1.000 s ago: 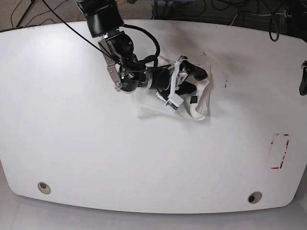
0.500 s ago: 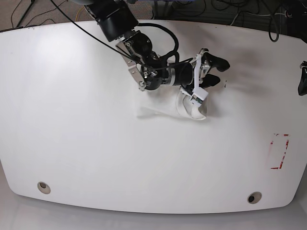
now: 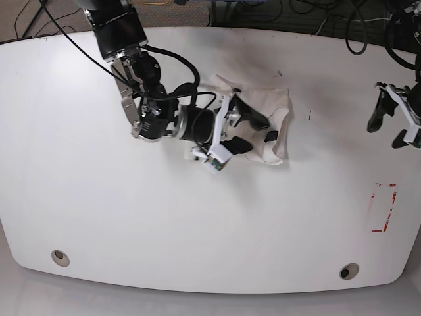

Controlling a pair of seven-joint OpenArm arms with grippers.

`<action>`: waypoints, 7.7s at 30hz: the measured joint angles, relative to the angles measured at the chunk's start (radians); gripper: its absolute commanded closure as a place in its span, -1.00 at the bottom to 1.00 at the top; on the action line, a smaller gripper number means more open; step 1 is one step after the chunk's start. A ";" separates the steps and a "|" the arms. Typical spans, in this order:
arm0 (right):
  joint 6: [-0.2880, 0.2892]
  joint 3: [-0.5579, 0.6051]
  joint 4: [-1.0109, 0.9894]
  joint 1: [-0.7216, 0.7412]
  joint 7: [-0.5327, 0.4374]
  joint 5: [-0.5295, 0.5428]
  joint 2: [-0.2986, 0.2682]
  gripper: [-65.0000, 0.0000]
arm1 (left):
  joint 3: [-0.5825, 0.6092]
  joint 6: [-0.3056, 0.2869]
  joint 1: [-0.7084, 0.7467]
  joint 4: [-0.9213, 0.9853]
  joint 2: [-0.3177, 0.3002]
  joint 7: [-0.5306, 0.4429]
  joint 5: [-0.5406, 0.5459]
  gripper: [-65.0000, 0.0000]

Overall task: Layout the t-shirt on the table in an organized manner, then fold the t-shirt properly
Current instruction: 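Press and tuck the folded bundle with the right gripper, then grasp the bundle with both grippers and square its edges, then grasp the folded shirt with the left gripper and lift it, then carry the folded shirt with the left gripper to the table edge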

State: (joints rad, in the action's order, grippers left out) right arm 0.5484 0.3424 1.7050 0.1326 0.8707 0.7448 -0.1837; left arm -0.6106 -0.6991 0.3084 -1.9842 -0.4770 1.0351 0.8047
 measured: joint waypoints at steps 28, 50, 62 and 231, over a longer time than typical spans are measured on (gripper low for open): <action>0.017 -0.142 -0.079 0.019 -0.039 -0.224 -0.123 0.70 | 0.689 -0.006 -0.047 0.008 0.407 -0.244 -0.786 0.70; 0.048 -0.143 -0.312 -0.051 -0.359 -0.347 -0.030 0.71 | 0.682 -0.001 -0.051 0.126 0.278 -0.253 -0.789 0.70; 0.050 -0.146 -0.269 -0.161 -0.422 -0.326 -0.059 0.71 | 0.689 -0.005 -0.181 0.354 0.255 -0.316 -0.748 0.70; 0.074 -0.493 0.239 -0.452 -0.166 -0.346 -0.002 0.71 | 0.329 0.010 -0.131 0.758 -0.194 -0.609 -0.898 0.69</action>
State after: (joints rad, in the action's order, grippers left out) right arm 0.6224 -0.1505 1.9442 -0.3199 0.7048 0.3992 -0.1852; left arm -0.2813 -0.6895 0.1772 -1.2263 -0.6712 0.4259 -0.0933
